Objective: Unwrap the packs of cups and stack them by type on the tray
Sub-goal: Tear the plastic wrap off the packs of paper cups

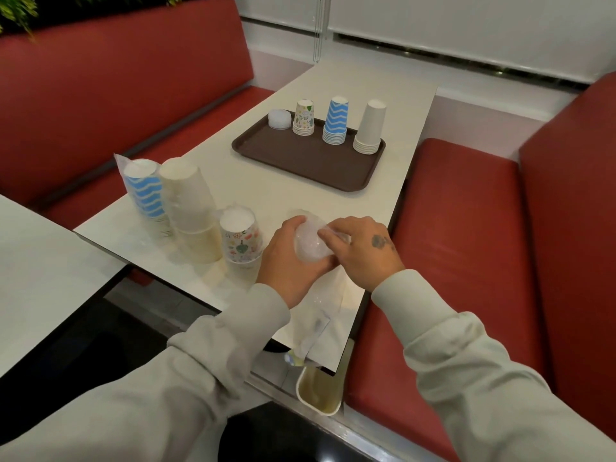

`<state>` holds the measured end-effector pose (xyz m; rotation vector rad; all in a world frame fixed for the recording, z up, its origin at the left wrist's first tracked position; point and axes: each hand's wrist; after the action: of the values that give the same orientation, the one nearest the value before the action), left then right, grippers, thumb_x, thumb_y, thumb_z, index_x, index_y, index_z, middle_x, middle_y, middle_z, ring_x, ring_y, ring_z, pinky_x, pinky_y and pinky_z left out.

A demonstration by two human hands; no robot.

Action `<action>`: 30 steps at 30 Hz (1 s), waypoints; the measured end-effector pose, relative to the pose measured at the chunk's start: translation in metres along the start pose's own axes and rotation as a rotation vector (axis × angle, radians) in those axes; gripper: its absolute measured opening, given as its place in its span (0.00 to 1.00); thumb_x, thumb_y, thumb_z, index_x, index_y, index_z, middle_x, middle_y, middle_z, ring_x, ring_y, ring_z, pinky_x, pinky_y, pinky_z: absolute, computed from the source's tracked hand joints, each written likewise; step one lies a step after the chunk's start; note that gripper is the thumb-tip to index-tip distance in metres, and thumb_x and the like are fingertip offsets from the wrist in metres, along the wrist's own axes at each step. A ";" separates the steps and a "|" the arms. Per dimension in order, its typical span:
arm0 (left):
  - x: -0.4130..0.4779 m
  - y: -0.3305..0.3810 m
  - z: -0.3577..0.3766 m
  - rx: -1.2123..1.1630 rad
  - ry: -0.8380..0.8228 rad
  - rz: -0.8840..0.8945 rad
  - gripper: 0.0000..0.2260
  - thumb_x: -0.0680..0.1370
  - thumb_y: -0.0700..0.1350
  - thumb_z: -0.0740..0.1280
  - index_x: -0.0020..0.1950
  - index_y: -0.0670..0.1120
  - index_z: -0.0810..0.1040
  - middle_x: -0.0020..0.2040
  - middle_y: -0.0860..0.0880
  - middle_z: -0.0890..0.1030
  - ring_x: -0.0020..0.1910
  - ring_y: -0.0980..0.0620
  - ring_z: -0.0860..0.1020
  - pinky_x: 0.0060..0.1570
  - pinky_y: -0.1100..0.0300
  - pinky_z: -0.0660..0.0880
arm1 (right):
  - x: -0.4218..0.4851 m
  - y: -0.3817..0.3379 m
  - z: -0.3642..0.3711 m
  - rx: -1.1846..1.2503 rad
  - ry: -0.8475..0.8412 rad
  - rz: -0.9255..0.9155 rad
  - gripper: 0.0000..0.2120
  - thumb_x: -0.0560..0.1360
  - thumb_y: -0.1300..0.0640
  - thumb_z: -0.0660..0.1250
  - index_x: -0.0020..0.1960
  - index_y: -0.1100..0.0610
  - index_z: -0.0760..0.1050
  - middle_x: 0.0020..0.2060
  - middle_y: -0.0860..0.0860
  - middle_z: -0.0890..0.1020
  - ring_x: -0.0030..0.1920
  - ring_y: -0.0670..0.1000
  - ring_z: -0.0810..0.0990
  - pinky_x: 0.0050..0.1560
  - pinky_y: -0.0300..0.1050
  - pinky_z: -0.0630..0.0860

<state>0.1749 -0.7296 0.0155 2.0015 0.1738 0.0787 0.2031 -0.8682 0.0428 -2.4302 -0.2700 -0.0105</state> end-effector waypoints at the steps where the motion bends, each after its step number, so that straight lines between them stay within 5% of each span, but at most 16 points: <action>1: 0.001 0.001 -0.001 0.003 -0.002 -0.007 0.38 0.66 0.56 0.79 0.72 0.54 0.67 0.66 0.53 0.75 0.64 0.51 0.73 0.64 0.53 0.73 | 0.001 0.000 0.001 -0.001 0.003 -0.001 0.13 0.81 0.46 0.63 0.55 0.52 0.83 0.48 0.50 0.84 0.56 0.55 0.77 0.58 0.52 0.74; 12: 0.011 0.013 -0.006 0.004 0.020 -0.005 0.25 0.68 0.58 0.77 0.61 0.54 0.75 0.54 0.57 0.79 0.53 0.54 0.77 0.49 0.63 0.73 | 0.012 0.000 -0.004 -0.005 0.051 -0.035 0.12 0.81 0.40 0.57 0.53 0.45 0.76 0.45 0.52 0.83 0.50 0.57 0.78 0.57 0.57 0.75; 19: 0.020 0.025 -0.013 0.022 0.106 0.040 0.09 0.74 0.54 0.74 0.49 0.52 0.78 0.44 0.59 0.80 0.48 0.54 0.78 0.47 0.62 0.71 | 0.004 0.000 -0.026 0.398 0.090 0.022 0.13 0.77 0.37 0.64 0.54 0.44 0.79 0.50 0.41 0.82 0.53 0.40 0.78 0.52 0.39 0.74; 23: 0.024 0.030 -0.018 -0.009 0.143 0.047 0.08 0.75 0.53 0.72 0.46 0.51 0.78 0.43 0.57 0.80 0.47 0.54 0.77 0.47 0.61 0.69 | 0.001 0.018 -0.025 0.604 0.067 0.142 0.15 0.79 0.41 0.57 0.53 0.46 0.80 0.51 0.46 0.84 0.54 0.46 0.82 0.60 0.56 0.77; 30: 0.036 0.042 -0.027 -0.021 0.191 0.054 0.09 0.73 0.54 0.73 0.45 0.52 0.78 0.38 0.57 0.79 0.39 0.58 0.76 0.39 0.64 0.69 | -0.007 0.025 -0.009 0.616 0.038 0.053 0.20 0.71 0.47 0.75 0.61 0.45 0.75 0.53 0.45 0.84 0.57 0.45 0.81 0.54 0.44 0.77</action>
<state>0.2107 -0.7170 0.0640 1.9763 0.2402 0.3052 0.2014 -0.8942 0.0334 -1.8216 -0.1598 0.0442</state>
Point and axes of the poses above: each hand's wrist, its own x-axis towards the middle knuckle, its own z-axis out of the palm, y = z × x
